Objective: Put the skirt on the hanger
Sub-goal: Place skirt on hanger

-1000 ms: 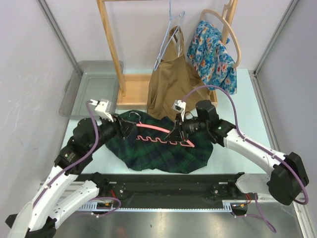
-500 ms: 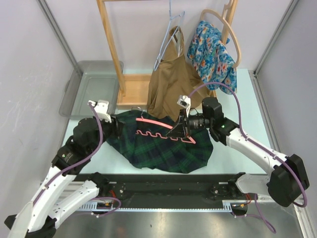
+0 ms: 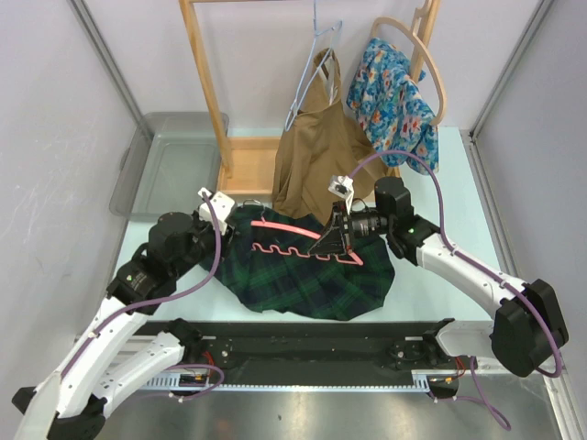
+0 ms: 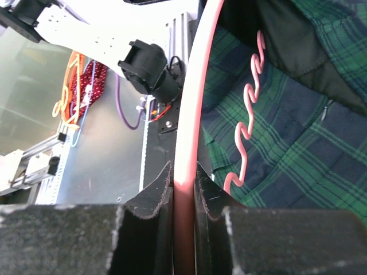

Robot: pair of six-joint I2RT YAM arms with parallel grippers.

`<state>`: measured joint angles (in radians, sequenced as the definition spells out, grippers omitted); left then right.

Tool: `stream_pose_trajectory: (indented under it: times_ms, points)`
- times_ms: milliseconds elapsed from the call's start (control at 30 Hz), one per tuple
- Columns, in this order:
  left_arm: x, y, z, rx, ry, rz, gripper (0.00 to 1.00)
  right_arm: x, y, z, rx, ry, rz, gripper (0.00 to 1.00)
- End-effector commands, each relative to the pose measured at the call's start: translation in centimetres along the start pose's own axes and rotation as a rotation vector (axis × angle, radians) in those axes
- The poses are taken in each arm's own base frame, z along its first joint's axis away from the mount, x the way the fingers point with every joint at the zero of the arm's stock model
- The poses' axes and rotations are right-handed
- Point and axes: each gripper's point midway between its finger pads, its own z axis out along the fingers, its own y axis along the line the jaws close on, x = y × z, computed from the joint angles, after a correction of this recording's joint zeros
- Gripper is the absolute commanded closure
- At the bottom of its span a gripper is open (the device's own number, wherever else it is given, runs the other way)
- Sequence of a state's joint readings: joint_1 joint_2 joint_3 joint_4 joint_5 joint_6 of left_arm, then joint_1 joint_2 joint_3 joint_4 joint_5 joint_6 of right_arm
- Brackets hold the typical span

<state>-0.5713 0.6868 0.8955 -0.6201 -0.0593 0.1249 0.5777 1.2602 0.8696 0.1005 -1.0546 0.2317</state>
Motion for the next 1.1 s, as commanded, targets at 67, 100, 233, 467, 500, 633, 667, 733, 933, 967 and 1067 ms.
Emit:
stream_pose_trajectory:
  times_ms: [67, 100, 233, 467, 500, 633, 667, 733, 933, 967, 1067]
  points:
    - [-0.4, -3.6, 0.9, 0.272, -0.003, 0.076, 0.56, -1.9, 2.4, -0.3, -0.130, -0.028, -0.133, 1.00]
    - [0.0, -3.8, 1.0, 0.284, 0.017, 0.078, 0.56, -1.7, 2.7, -0.4, -0.143, -0.017, -0.129, 1.00]
    - [0.7, -4.1, 1.5, 0.314, 0.040, 0.095, 0.56, -1.1, 3.4, -0.7, -0.191, 0.013, -0.132, 1.00]
    - [-0.5, -5.8, 1.3, 0.423, -0.005, 0.073, 0.57, -0.6, 4.9, -1.1, -0.284, 0.046, -0.121, 1.00]
    - [-0.5, -6.2, 1.2, 0.451, 0.001, 0.069, 0.57, -0.6, 5.1, -1.1, -0.297, 0.051, -0.118, 1.00]
    - [-1.4, -6.9, 0.4, 0.512, -0.016, 0.087, 0.53, -0.5, 5.8, -1.2, -0.345, 0.062, -0.107, 1.00]
    - [-1.3, -7.0, 0.3, 0.522, -0.010, 0.086, 0.52, -0.5, 6.1, -1.4, -0.366, 0.067, -0.108, 1.00]
    - [-1.0, -7.0, 0.1, 0.524, -0.002, 0.092, 0.50, -0.6, 6.4, -1.5, -0.379, 0.068, -0.111, 1.00]
    - [-0.9, -6.0, -0.3, 0.443, -0.037, 0.088, 0.36, -0.9, 8.1, -2.5, -0.443, 0.085, -0.116, 1.00]
    - [-1.1, -5.6, -0.6, 0.412, -0.052, 0.090, 0.35, -0.9, 8.6, -2.7, -0.461, 0.089, -0.128, 1.00]
    - [-2.0, -3.4, -1.2, 0.274, -0.122, 0.091, 0.34, -0.9, 9.5, -3.3, -0.471, 0.092, -0.133, 1.00]
